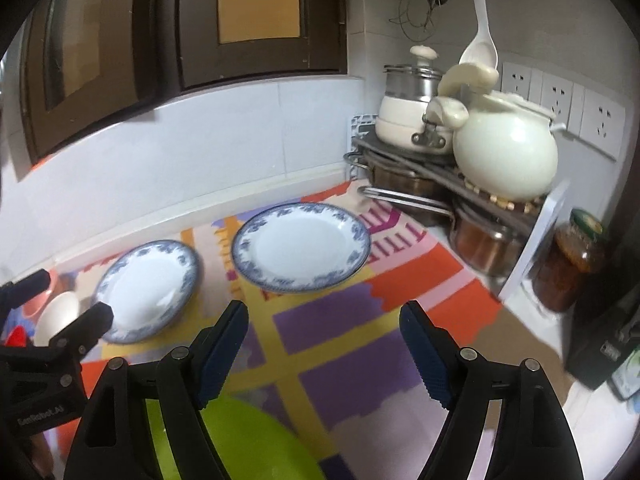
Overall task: Organize plates and bowls
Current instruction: 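Open both grippers and reach toward the blue-rimmed plate by the pot rack, then close both grippers on the rim of the blue-rimmed white plate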
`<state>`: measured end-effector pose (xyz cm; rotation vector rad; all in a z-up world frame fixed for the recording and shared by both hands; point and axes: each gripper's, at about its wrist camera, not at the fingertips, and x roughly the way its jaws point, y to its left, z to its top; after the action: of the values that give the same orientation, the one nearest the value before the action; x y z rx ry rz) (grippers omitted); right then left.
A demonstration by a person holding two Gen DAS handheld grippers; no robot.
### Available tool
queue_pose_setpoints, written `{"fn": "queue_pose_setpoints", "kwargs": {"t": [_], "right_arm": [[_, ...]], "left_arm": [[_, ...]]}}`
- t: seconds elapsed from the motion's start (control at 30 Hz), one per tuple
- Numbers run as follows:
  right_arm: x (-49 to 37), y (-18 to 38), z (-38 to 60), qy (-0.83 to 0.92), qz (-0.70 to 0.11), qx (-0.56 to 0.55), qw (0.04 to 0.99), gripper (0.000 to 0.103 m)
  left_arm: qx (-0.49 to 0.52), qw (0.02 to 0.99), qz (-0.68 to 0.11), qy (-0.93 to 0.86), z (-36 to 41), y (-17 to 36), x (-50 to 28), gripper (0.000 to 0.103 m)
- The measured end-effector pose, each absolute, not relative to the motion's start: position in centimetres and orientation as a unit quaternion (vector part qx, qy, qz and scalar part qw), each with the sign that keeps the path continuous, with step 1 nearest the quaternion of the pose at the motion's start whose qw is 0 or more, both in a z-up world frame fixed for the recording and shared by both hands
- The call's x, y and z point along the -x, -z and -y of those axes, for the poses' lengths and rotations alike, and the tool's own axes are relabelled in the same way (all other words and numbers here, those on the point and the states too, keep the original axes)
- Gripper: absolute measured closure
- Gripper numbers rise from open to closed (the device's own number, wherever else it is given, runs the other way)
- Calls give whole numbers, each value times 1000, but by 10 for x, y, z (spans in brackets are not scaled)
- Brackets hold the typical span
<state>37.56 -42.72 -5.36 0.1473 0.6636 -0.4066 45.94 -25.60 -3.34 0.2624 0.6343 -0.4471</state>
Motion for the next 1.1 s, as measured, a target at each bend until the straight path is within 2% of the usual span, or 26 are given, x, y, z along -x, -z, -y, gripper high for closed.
{"fn": "queue_pose_setpoints", "kwargs": {"t": [0.47, 0.83, 1.1], "right_arm": [[-456, 62, 469, 238, -336, -76, 908, 24], [-504, 108, 523, 258, -370, -99, 887, 24], [-532, 140, 558, 264, -395, -118, 872, 24]], "left_arm": [[-154, 912, -303, 228, 312, 39, -539, 2], [-168, 896, -343, 229, 362, 82, -598, 2], [-158, 883, -375, 233, 384, 113, -637, 9]]}}
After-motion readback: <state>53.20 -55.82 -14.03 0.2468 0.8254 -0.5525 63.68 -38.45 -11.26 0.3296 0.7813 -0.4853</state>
